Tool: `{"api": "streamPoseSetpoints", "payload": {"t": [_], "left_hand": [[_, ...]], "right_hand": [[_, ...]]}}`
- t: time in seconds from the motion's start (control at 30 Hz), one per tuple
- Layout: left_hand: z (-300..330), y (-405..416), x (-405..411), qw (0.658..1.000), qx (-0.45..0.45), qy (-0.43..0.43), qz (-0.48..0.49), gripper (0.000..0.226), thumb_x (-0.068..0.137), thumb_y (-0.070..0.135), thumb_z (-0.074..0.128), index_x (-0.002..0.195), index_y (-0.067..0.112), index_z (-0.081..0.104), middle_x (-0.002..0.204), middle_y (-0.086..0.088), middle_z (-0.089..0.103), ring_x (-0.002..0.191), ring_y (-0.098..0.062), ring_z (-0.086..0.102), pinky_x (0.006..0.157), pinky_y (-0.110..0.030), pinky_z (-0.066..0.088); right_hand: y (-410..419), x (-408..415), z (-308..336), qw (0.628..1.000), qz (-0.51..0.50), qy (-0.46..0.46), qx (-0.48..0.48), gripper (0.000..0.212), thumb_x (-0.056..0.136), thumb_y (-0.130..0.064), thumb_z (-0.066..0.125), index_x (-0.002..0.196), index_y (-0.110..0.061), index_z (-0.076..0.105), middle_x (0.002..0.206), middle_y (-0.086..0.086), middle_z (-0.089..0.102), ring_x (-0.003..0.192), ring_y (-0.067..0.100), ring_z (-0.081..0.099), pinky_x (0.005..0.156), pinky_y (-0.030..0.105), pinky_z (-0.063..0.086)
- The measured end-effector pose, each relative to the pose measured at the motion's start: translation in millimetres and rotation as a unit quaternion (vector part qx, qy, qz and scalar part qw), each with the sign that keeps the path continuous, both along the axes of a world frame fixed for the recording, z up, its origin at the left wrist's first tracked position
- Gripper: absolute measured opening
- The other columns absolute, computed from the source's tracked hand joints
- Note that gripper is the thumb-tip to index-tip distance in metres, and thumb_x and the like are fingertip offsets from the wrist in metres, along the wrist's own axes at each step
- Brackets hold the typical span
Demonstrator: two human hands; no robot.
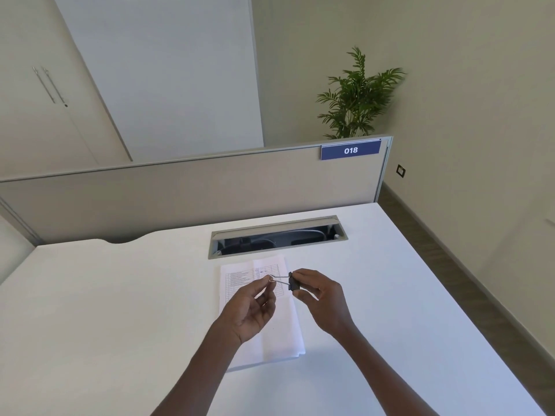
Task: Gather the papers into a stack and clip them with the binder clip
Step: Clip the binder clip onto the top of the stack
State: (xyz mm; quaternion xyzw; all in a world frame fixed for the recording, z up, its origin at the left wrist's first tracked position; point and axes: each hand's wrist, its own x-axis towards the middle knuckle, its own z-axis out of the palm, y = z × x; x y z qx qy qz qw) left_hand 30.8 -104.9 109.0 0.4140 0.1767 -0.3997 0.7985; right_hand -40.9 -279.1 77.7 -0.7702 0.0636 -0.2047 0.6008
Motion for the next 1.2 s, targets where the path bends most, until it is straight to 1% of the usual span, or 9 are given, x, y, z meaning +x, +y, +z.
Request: {"api": "streamPoseSetpoints", "payload": {"t": [0.17,0.4,0.5,0.63,0.77,0.87,1.03,1.1,1.2], "left_hand": [[-1.4,20.8,-7.0,0.999,-0.037,0.027,0.024,0.028,0.076,0.012,0.077,0.101,0.003,0.070,0.080,-0.008,0.071,0.066,-0.017,0.062,0.055,-0.026,0.059],[-3.6,36.6,-11.8,0.999,-0.050,0.012,-0.003,0.030,0.079,0.009,0.073,0.106,-0.003,0.068,0.086,-0.013,0.071,0.066,-0.019,0.070,0.057,-0.027,0.061],[-2.5,44.6,-15.3,0.997,-0.081,0.009,0.003,0.020,0.086,0.009,0.071,0.101,-0.005,0.073,0.096,-0.018,0.074,0.075,-0.023,0.075,0.063,-0.030,0.063],[0.1,52.6,-16.9,0.993,-0.117,-0.011,0.030,0.025,0.090,0.007,0.066,0.111,-0.006,0.070,0.108,-0.022,0.073,0.085,-0.023,0.076,0.078,-0.029,0.060],[1.6,60.2,-11.9,0.994,-0.086,-0.043,0.056,0.026,0.090,0.003,0.066,0.113,-0.009,0.068,0.110,-0.023,0.072,0.086,-0.023,0.076,0.071,-0.026,0.062],[2.4,66.1,-8.5,0.993,-0.033,-0.105,0.044,0.022,0.093,0.002,0.063,0.112,-0.007,0.069,0.111,-0.023,0.072,0.095,-0.024,0.074,0.079,-0.026,0.061],[2.6,69.7,-3.8,0.973,0.081,-0.212,0.031,0.014,0.090,0.006,0.069,0.097,-0.006,0.073,0.099,-0.023,0.075,0.094,-0.028,0.074,0.090,-0.033,0.057],[3.3,71.6,-0.2,0.965,0.105,-0.240,0.028,0.013,0.090,0.007,0.070,0.093,-0.006,0.072,0.096,-0.023,0.075,0.091,-0.027,0.075,0.085,-0.032,0.058],[3.7,77.0,6.1,0.955,0.119,-0.270,0.025,0.013,0.090,0.006,0.069,0.091,-0.007,0.070,0.094,-0.024,0.075,0.089,-0.026,0.075,0.076,-0.026,0.058]], "right_hand": [[24.8,0.8,8.6,0.996,0.001,0.016,0.083,0.035,0.081,0.010,0.070,0.113,-0.005,0.072,0.112,0.000,0.073,0.105,0.016,0.070,0.096,0.030,0.054],[61.2,-1.2,18.1,0.977,-0.004,0.033,0.210,0.035,0.085,0.003,0.069,0.116,-0.013,0.072,0.107,-0.004,0.076,0.104,0.009,0.070,0.087,0.017,0.054],[81.5,2.2,22.9,0.968,0.014,0.044,0.246,0.031,0.087,0.000,0.068,0.115,-0.013,0.072,0.110,0.000,0.075,0.109,0.013,0.068,0.095,0.026,0.052],[99.3,5.0,20.9,0.952,0.046,0.055,0.298,0.029,0.091,-0.007,0.065,0.120,-0.006,0.069,0.115,0.011,0.073,0.113,0.026,0.067,0.100,0.037,0.051],[103.8,4.7,31.0,0.977,0.028,0.085,0.192,0.023,0.094,-0.012,0.062,0.112,-0.018,0.075,0.108,-0.002,0.076,0.108,0.016,0.069,0.095,0.031,0.053],[106.9,8.5,42.0,0.991,0.001,0.090,0.104,0.020,0.090,-0.016,0.069,0.108,-0.020,0.076,0.103,-0.012,0.076,0.103,0.001,0.068,0.089,0.020,0.053],[115.0,19.1,54.2,0.995,-0.070,0.064,0.001,0.007,0.089,-0.024,0.070,0.090,-0.029,0.076,0.082,-0.023,0.074,0.084,-0.004,0.069,0.071,0.010,0.051],[117.7,23.0,54.6,0.994,-0.098,0.056,-0.009,0.013,0.093,-0.026,0.065,0.086,-0.024,0.076,0.080,-0.017,0.075,0.080,0.000,0.070,0.070,0.013,0.052],[119.9,29.3,56.5,0.991,-0.120,0.065,0.017,0.016,0.095,-0.022,0.062,0.086,-0.016,0.072,0.078,-0.008,0.077,0.075,0.009,0.072,0.069,0.028,0.057]]}}
